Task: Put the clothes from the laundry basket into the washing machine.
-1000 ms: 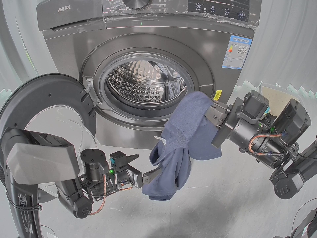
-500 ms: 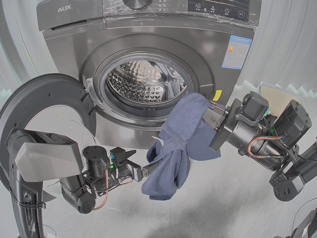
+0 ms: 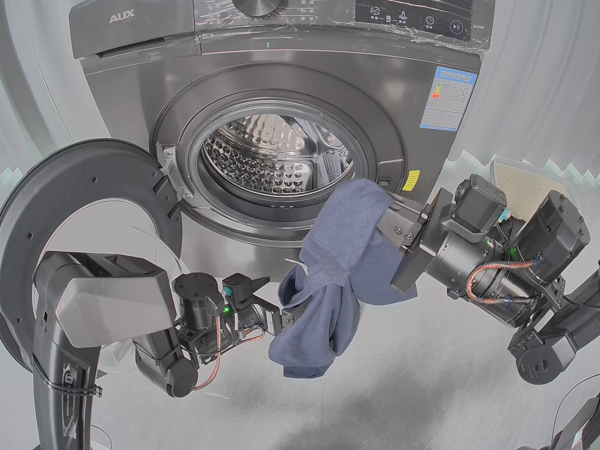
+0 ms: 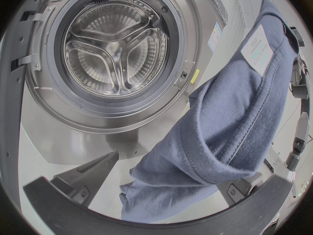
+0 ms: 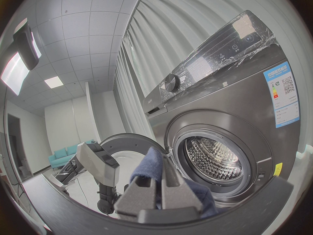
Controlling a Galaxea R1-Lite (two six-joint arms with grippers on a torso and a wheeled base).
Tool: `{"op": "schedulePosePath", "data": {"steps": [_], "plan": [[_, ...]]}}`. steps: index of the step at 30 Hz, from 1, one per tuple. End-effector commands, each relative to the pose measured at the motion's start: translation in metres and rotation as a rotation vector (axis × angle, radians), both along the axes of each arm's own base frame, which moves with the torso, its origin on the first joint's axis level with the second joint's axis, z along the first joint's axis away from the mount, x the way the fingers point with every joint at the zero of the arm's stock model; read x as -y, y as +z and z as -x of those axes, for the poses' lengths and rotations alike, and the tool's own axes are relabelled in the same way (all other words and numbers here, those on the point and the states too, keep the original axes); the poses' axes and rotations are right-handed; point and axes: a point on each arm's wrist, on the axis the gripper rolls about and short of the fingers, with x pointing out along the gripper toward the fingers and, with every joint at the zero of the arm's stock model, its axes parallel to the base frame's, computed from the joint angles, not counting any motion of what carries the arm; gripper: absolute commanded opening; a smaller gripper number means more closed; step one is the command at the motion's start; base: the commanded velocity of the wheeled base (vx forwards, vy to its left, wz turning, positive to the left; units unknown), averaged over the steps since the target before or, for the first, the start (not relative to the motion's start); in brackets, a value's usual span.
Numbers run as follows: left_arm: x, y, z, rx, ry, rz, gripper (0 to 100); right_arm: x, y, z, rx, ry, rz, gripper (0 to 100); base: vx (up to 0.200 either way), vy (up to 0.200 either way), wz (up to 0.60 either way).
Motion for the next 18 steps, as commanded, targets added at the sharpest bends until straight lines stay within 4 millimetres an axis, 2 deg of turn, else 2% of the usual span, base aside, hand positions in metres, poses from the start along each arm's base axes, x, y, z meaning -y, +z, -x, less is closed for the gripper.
{"op": "schedulePosePath", "data": {"steps": [1, 6, 11, 12, 18], "plan": [[0.003, -0.009, -0.004, -0.006, -0.001, -0.005, 100, -0.001, 0.000, 0.001, 0.000, 0.005, 0.000, 0, 0.000, 0.000, 0.00], [0.009, -0.017, -0.008, -0.008, -0.009, -0.006, 100, -0.001, -0.001, 0.000, -0.004, -0.002, -0.001, 0, 0.000, 0.000, 0.00], [0.012, -0.013, -0.014, 0.018, -0.008, 0.008, 100, -0.001, -0.001, 0.001, -0.004, -0.002, -0.001, 0, 0.000, 0.000, 0.00], [0.012, -0.013, -0.015, 0.022, -0.008, 0.010, 0, -0.001, -0.001, 0.001, -0.004, -0.002, -0.001, 0, 0.000, 0.000, 0.00], [0.010, -0.008, -0.016, 0.033, 0.000, 0.018, 0, 0.000, -0.002, 0.002, -0.009, -0.003, 0.001, 0, 0.000, 0.000, 0.00]]}}
